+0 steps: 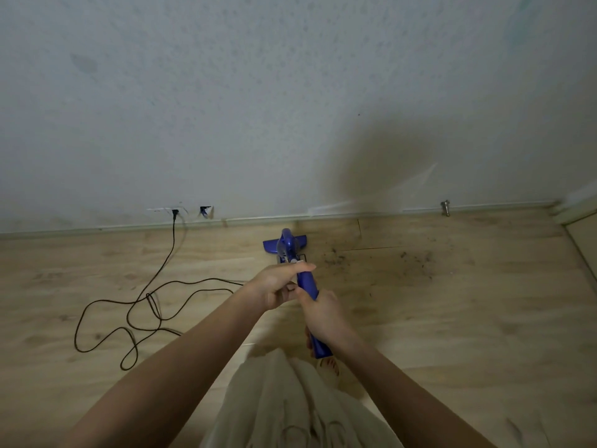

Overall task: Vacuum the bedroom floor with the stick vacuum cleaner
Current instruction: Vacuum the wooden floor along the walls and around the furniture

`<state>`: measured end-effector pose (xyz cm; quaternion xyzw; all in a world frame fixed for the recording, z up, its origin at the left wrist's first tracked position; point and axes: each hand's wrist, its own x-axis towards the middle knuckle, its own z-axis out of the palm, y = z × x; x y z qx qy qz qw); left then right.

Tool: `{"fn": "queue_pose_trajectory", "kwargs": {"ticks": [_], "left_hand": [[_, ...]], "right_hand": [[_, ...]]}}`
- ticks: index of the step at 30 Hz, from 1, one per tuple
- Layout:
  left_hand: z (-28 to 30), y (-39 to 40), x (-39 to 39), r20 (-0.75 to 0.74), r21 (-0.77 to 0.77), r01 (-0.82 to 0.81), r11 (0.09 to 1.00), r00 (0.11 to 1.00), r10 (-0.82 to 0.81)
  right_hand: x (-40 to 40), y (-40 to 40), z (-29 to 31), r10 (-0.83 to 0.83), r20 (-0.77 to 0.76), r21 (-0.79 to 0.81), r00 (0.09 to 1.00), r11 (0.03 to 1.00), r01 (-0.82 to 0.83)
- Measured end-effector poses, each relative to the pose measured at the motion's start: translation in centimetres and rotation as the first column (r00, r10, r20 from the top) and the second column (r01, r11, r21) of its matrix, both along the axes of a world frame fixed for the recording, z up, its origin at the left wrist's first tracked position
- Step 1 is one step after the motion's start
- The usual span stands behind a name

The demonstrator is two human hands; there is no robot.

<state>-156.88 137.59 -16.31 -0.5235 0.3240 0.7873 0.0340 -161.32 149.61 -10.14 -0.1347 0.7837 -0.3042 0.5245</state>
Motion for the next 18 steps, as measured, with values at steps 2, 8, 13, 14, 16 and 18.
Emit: {"fn": "queue_pose_trajectory", "kwargs": {"ticks": [2, 8, 13, 14, 16, 18], "left_hand": [[0.0, 0.1, 0.3, -0.005, -0.006, -0.002, 1.0, 1.0, 0.002], [0.4, 0.6, 0.1, -0.024, -0.023, -0.041, 0.999, 0.999, 0.04], [0.7, 1.0, -0.2, -0.037, -0.017, -0.083, 0.996, 0.996, 0.083], [0.7, 1.0, -0.2, -0.035, -0.02, -0.075, 0.997, 0.997, 0.074], [0.7, 0.9, -0.1, -0.027, -0.022, -0.06, 0.998, 0.998, 0.059], [0.8, 1.0, 0.0, -0.021, -0.027, -0.047, 0.999, 0.999, 0.047]], "right_hand": [[0.4, -0.2, -0.3, -0.002, 0.001, -0.021, 1.0, 1.0, 0.002], [0.4, -0.8, -1.6, 0.026, -0.048, -0.021, 0.999, 0.999, -0.027], [0.4, -0.6, -2.4, 0.048, -0.077, 0.001, 0.996, 0.999, -0.048], [0.5, -0.6, -2.4, 0.052, -0.076, 0.009, 0.996, 0.999, -0.051], [0.6, -0.5, -2.6, 0.053, -0.069, 0.017, 0.996, 0.999, -0.052], [0.6, -0.3, -2.6, 0.049, -0.057, 0.021, 0.997, 0.999, -0.048]]}}
